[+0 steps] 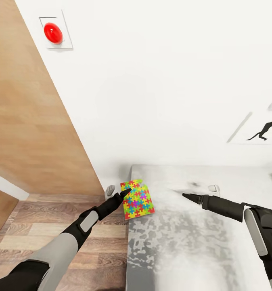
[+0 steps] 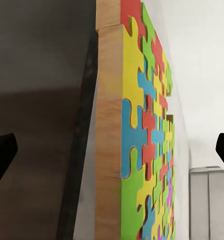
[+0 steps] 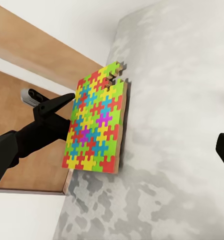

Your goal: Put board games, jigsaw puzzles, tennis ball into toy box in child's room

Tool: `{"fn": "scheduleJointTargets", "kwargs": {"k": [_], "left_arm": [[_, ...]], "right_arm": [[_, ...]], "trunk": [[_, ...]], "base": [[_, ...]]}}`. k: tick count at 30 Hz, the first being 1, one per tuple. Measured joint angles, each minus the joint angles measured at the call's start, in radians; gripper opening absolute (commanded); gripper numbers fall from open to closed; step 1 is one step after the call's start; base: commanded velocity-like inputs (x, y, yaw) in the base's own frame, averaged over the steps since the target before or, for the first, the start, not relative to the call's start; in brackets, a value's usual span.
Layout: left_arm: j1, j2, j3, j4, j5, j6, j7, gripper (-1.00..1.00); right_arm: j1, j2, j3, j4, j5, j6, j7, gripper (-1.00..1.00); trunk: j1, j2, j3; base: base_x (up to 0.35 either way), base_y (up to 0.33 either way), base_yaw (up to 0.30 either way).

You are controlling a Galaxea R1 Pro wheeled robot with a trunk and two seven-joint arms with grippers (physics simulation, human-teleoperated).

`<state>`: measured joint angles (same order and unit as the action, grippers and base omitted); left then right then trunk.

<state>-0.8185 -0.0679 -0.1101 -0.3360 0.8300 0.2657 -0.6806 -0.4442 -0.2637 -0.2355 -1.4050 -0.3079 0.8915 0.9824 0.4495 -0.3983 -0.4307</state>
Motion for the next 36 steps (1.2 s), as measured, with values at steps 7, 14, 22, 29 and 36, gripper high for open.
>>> {"fn": "scheduleJointTargets", "kwargs": {"k": [7, 14, 22, 29, 36], "left_arm": [[0.0, 0.0, 0.0, 0.0, 0.0, -0.001, -0.001, 1.0], [0.001, 0.0, 0.001, 0.0, 0.0, -0.002, -0.001, -1.0], [0.001, 0.0, 0.002, -0.001, 0.007, 0.001, -0.007, -1.0], [0.001, 0.0, 0.001, -0.001, 0.008, 0.0, -0.011, -1.0], [0.001, 0.0, 0.001, -0.001, 0.008, 0.001, -0.011, -1.0]], "right_arm": [[0.0, 0.0, 0.0, 0.0, 0.0, 0.0, 0.001, 1.0], [0.0, 0.0, 0.0, 0.0, 0.0, 0.0, 0.001, 1.0], [0.0, 0.0, 0.0, 0.0, 0.0, 0.0, 0.001, 1.0], [0.0, 0.0, 0.0, 0.0, 0.0, 0.0, 0.002, 1.0], [0.0, 0.0, 0.0, 0.0, 0.0, 0.0, 0.002, 1.0]], "trunk": [[0.0, 0.0, 0.0], [0.0, 0.0, 0.0], [0.0, 0.0, 0.0], [0.0, 0.0, 0.0], [0.0, 0.0, 0.0]], "base": [[0.0, 0.0, -0.003], [0.0, 0.0, -0.001], [0.0, 0.0, 0.0], [0.0, 0.0, 0.0], [0.0, 0.0, 0.0]]}}
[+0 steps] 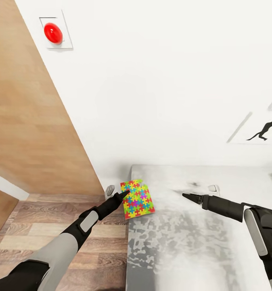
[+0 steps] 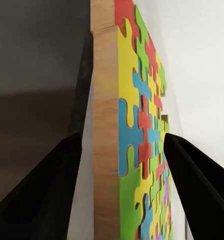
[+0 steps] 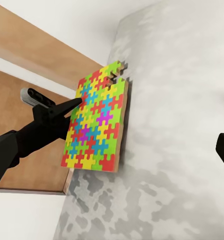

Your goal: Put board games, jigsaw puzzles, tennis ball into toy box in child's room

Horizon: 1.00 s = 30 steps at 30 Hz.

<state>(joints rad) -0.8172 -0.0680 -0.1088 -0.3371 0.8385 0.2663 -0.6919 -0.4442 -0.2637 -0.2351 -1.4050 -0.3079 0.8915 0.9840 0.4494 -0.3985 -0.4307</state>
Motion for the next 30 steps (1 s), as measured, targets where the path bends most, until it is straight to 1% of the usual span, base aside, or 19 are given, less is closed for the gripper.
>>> {"fn": "scheduleJointTargets", "kwargs": {"k": [20, 25, 30], "left_arm": [[0.0, 0.0, -0.002, -0.008, -0.008, -0.005, -0.011, -1.0], [0.006, 0.0, -0.002, -0.057, -0.007, -0.002, -0.016, -1.0], [0.011, 0.0, -0.003, -0.086, -0.007, 0.0, -0.017, -1.0]], "right_arm": [[0.0, 0.002, 0.001, 0.0, 0.001, 0.0, 0.0, 1.0], [0.0, 0.002, 0.001, 0.0, 0.001, 0.0, 0.0, 1.0], [0.0, 0.002, 0.001, 0.0, 0.001, 0.0, 0.0, 1.0]], "trunk": [[0.0, 0.0, 0.0], [0.0, 0.0, 0.0], [0.0, 0.0, 0.0]], "base": [[0.0, 0.0, 0.0], [0.0, 0.0, 0.0], [0.0, 0.0, 0.0]]}}
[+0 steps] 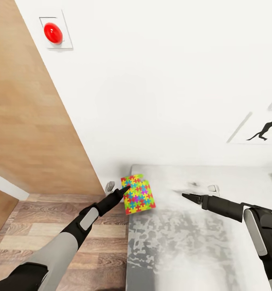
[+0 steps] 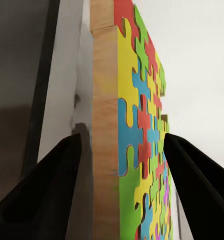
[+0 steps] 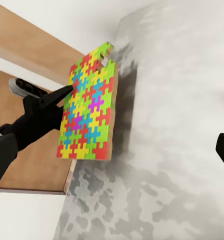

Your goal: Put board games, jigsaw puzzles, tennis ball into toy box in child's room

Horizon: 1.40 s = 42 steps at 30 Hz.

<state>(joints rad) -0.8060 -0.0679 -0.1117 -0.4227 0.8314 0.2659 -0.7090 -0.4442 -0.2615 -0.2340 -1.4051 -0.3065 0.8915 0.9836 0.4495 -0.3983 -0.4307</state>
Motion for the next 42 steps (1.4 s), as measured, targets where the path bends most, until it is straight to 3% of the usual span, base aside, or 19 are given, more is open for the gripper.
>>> {"fn": "scheduleJointTargets", "kwargs": {"k": [12, 17, 21, 22, 26, 27, 30, 39, 42], "left_arm": [[0.017, -0.004, -0.001, -0.066, 0.001, 0.008, -0.008, -1.0], [0.062, -0.007, -0.002, -0.186, 0.001, 0.059, -0.008, -1.0], [0.135, -0.008, -0.001, -0.365, 0.003, 0.139, 0.01, -1.0], [0.136, -0.008, -0.001, -0.367, 0.003, 0.14, 0.01, -1.0], [0.207, -0.009, -0.001, -0.543, 0.01, 0.194, 0.098, -1.0], [0.208, -0.009, -0.001, -0.544, 0.01, 0.194, 0.099, -1.0], [0.251, -0.013, -0.003, -0.652, 0.015, 0.215, 0.18, -1.0], [0.331, -0.023, -0.005, -0.791, 0.028, 0.23, 0.26, -1.0], [0.384, -0.019, -0.004, -0.848, 0.031, 0.233, 0.272, -1.0]], "right_arm": [[0.0, 0.001, 0.001, 0.0, 0.0, 0.0, 0.0, 1.0], [0.0, -0.001, 0.001, 0.0, 0.001, 0.0, 0.0, 1.0], [0.0, -0.003, 0.0, 0.0, 0.001, 0.0, 0.001, 1.0], [0.0, -0.003, 0.0, 0.0, 0.001, 0.0, 0.001, 1.0], [0.0, -0.004, -0.001, -0.003, 0.002, 0.0, 0.001, 1.0], [0.0, -0.004, -0.001, -0.003, 0.002, 0.0, 0.001, 1.0], [0.001, -0.005, 0.0, -0.006, 0.002, 0.0, 0.001, 1.0], [0.035, -0.012, -0.001, -0.023, 0.003, 0.0, 0.002, 1.0], [0.069, -0.023, -0.002, -0.072, 0.003, 0.0, 0.003, 1.0]], "trunk": [[0.0, 0.0, 0.0], [0.0, 0.0, 0.0], [0.0, 0.0, 0.0], [0.0, 0.0, 0.0], [0.0, 0.0, 0.0], [0.0, 0.0, 0.0], [0.0, 0.0, 0.0], [0.0, 0.0, 0.0], [0.0, 0.0, 0.0]], "base": [[0.0, 0.0, 0.0], [0.0, 0.0, 0.0], [0.0, 0.0, 0.0], [0.0, 0.0, 0.0], [0.0, 0.0, 0.0], [0.0, 0.0, 0.0], [0.0, 0.0, 0.0], [0.0, 0.0, 0.0], [0.0, 0.0, 0.0]]}}
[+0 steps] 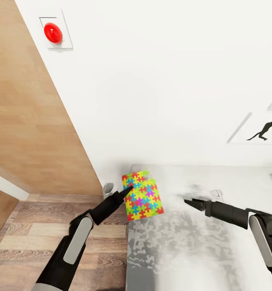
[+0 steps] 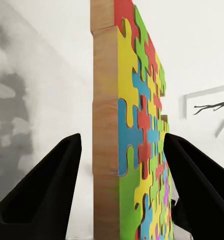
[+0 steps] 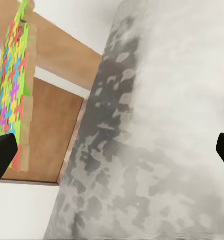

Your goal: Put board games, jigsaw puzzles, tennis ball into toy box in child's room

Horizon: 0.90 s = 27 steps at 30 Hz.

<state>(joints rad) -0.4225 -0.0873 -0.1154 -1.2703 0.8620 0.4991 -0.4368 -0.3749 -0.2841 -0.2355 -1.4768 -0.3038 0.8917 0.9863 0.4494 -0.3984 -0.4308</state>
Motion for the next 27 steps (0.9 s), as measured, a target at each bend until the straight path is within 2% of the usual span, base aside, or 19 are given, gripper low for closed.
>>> {"fn": "scheduleJointTargets", "kwargs": {"k": [2, 5, 6, 9, 13, 27], "left_arm": [[0.022, 0.002, 0.0, -0.02, 0.002, 0.001, 0.002, -1.0], [0.105, 0.004, 0.0, -0.088, 0.0, 0.005, 0.006, -1.0], [0.106, 0.004, 0.0, -0.089, 0.002, 0.005, 0.006, -1.0], [0.18, 0.007, 0.005, -0.155, 0.003, 0.008, 0.009, -1.0], [0.223, 0.009, 0.003, -0.205, 0.002, 0.009, 0.011, -1.0], [0.265, 0.012, 0.0, -0.251, -0.003, 0.011, 0.01, -1.0]], "right_arm": [[0.016, -0.004, 0.0, -0.022, 0.0, 0.0, 0.0, 1.0], [0.063, -0.014, 0.001, -0.076, 0.0, -0.001, 0.0, 1.0], [0.063, -0.014, 0.001, -0.076, 0.0, -0.001, 0.0, 1.0], [0.092, -0.018, 0.005, -0.105, 0.0, -0.001, -0.002, 1.0], [0.107, -0.018, 0.009, -0.12, 0.001, -0.001, -0.004, 1.0], [0.119, -0.013, 0.012, -0.134, 0.003, 0.0, -0.009, 1.0]], "trunk": [[0.0, 0.0, 0.0], [0.0, 0.0, 0.0], [0.0, 0.0, 0.0], [0.0, 0.0, 0.002], [0.0, 0.0, 0.006], [0.0, 0.0, 0.027]], "base": [[0.0, 0.0, 0.0], [0.0, 0.0, 0.0], [0.0, 0.0, 0.0], [0.0, 0.0, 0.0], [0.0, 0.0, -0.004], [0.0, 0.0, -0.047]]}}
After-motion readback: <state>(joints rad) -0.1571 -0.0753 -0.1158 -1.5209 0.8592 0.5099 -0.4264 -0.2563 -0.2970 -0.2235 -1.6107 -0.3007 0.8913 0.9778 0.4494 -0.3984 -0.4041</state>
